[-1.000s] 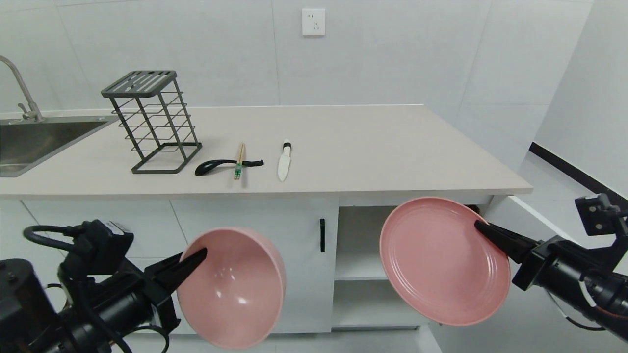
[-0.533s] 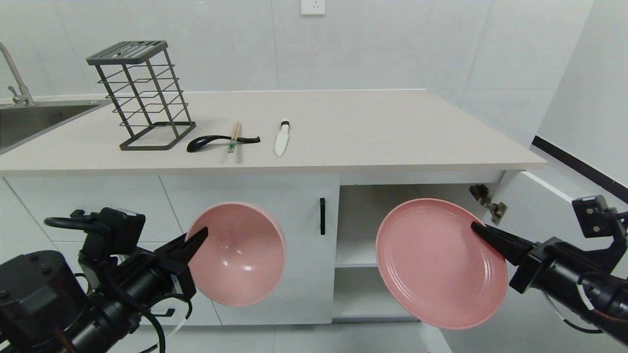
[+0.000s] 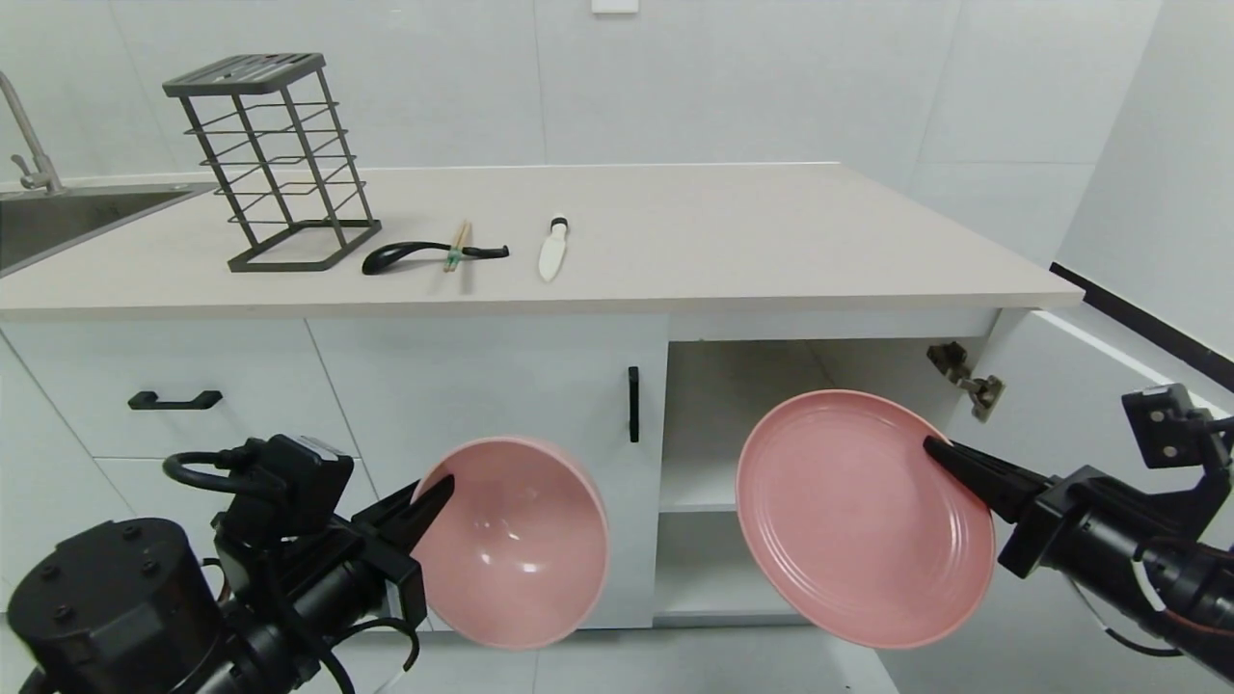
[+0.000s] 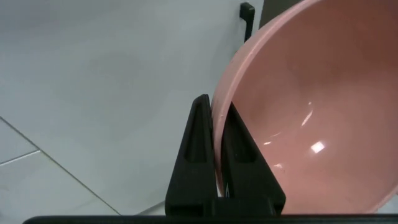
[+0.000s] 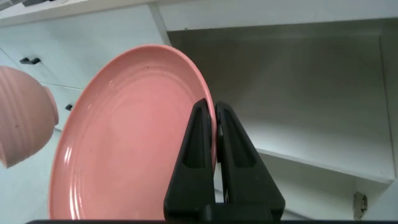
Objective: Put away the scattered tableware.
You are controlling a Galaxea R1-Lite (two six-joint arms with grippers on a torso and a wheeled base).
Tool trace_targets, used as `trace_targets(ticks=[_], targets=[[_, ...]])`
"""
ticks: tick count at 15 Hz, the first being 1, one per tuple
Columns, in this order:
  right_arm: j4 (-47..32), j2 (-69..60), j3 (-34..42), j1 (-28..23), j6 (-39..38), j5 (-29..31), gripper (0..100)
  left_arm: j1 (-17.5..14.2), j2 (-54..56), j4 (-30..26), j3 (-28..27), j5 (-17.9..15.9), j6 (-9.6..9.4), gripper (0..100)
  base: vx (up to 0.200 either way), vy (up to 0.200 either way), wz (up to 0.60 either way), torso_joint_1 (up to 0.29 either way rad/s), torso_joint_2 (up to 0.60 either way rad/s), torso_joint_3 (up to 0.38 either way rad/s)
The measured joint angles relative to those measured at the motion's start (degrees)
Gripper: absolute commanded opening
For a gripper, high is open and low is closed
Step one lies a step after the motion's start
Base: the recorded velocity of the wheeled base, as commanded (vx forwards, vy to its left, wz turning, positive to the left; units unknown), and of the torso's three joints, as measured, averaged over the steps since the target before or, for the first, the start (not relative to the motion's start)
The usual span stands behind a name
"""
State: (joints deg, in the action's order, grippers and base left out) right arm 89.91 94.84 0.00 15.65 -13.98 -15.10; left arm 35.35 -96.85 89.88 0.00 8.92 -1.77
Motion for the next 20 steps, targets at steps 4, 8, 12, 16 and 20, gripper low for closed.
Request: trace_targets(ticks=[4, 8, 12, 16, 20], targets=[[0.04, -0.44, 0.0, 0.05, 0.02, -0.02, 0, 0.52, -0.41, 0.09, 0.0, 0.95, -0.17, 0, 0.0, 0.0, 0.0, -0.193, 0.29, 0.117], [0.06, -0.72, 0.0, 0.05, 0.0, 0.0, 0, 0.59, -0.46, 0.09, 0.0, 3.63, -1.51, 0, 0.0, 0.0, 0.0, -0.079, 0.25, 0.047], [0.04, -0.72, 0.0, 0.02, 0.0, 0.05, 0, 1.16, -0.72, 0.06, 0.0, 3.63, -1.51, 0, 0.0, 0.0, 0.0, -0.01, 0.05, 0.018], [0.06, -0.68, 0.0, -0.04, 0.0, 0.16, 0, 1.39, -0.67, 0.09, 0.0, 3.88, -1.49, 0, 0.15, 0.0, 0.0, -0.005, 0.0, 0.033], [0.04, -0.38, 0.0, 1.24, 0.02, 2.66, 0, 3.04, -0.55, 0.11, 0.0, 3.91, -0.83, 0, 0.05, 0.0, 0.0, 0.001, 0.0, 0.01]])
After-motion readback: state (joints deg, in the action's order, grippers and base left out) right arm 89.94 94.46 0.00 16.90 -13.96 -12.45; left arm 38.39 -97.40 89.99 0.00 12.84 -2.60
